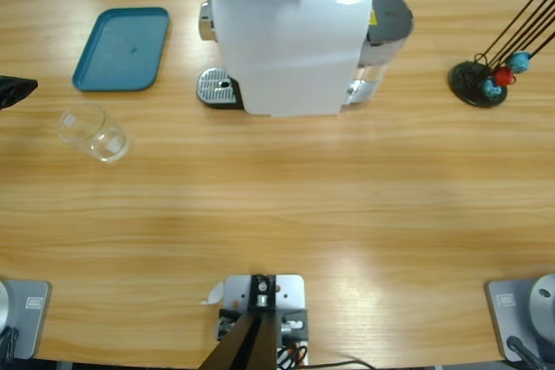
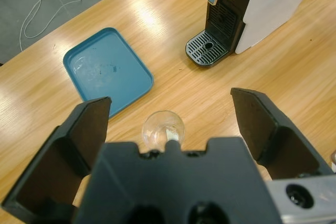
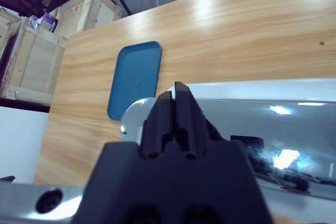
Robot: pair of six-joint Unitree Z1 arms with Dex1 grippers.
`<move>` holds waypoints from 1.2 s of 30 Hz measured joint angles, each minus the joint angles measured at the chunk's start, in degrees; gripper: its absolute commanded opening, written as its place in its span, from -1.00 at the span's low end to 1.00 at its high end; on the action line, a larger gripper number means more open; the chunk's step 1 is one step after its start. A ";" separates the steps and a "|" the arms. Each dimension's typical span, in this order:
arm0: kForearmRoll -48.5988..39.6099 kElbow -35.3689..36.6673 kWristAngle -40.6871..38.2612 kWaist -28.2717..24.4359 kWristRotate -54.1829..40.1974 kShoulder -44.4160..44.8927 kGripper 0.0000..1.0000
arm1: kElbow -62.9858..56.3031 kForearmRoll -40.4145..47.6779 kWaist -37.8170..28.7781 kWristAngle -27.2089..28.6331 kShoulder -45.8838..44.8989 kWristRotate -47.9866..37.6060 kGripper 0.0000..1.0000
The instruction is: Pour coffee
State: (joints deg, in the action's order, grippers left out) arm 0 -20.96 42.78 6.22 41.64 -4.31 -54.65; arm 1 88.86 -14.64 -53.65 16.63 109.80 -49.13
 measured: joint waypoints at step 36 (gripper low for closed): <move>-0.27 -2.33 4.60 -0.06 5.67 0.83 1.00 | 3.16 -10.93 -3.12 -1.73 -12.57 40.82 1.00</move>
State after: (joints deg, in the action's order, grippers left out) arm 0 -21.23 40.45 10.82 41.58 1.36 -53.82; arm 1 92.02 -25.57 -56.77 14.90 97.22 -8.31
